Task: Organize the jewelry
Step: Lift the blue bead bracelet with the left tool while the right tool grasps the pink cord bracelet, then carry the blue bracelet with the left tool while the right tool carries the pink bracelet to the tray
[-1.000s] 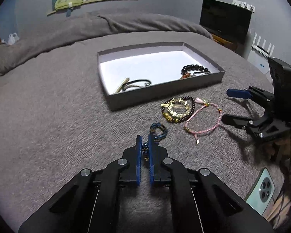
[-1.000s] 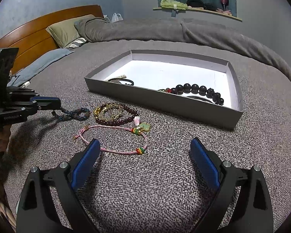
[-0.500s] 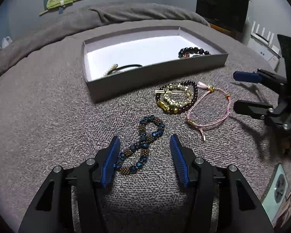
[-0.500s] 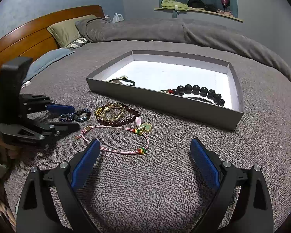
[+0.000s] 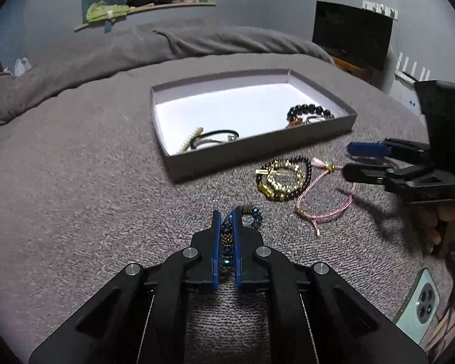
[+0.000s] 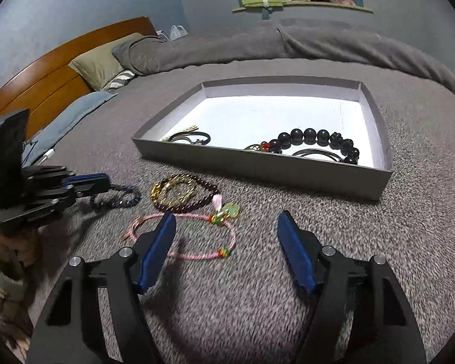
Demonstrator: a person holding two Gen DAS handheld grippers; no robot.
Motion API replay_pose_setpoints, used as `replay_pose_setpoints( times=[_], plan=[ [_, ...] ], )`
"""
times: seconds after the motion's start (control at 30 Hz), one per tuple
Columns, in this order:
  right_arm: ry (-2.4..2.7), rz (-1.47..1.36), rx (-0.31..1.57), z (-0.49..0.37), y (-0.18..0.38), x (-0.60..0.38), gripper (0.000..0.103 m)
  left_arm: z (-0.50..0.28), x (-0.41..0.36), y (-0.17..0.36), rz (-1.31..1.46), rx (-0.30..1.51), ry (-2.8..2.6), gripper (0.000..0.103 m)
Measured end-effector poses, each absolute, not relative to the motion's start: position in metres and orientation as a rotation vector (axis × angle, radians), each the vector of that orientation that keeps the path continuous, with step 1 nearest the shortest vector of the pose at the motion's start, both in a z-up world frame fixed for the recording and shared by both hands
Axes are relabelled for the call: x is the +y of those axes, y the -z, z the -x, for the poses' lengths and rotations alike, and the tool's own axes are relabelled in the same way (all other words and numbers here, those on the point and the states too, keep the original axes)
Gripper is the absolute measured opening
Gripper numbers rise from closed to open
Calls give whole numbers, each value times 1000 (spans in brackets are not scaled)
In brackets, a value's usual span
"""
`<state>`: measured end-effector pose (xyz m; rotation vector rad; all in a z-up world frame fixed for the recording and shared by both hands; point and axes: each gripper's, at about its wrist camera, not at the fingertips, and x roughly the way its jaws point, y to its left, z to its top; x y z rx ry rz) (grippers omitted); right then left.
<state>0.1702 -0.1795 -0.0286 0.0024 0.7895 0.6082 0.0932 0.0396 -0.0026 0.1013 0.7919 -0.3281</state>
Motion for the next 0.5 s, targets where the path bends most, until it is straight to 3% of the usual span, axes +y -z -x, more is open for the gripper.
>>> replay_pose_setpoints(
  times=[0.13, 0.17, 0.2, 0.27, 0.3, 0.5],
  plan=[
    [-618, 32, 860, -177, 42, -172, 49, -93, 41, 1, -103, 791, 330, 8],
    [-623, 41, 860, -175, 41, -170, 42, -93, 41, 0, -103, 791, 330, 8],
    [-637, 48, 857, -173, 41, -169, 25, -93, 42, -1, -101, 791, 330, 8],
    [-667, 74, 858, -168, 43, -165, 8, -92, 43, -3, -96, 785, 332, 8],
    [-674, 85, 852, -167, 43, -162, 4, -92, 43, -4, -94, 781, 333, 8],
    [-686, 97, 740, -149, 25, -163, 4, -87, 42, -19, -91, 748, 343, 8]
  ],
)
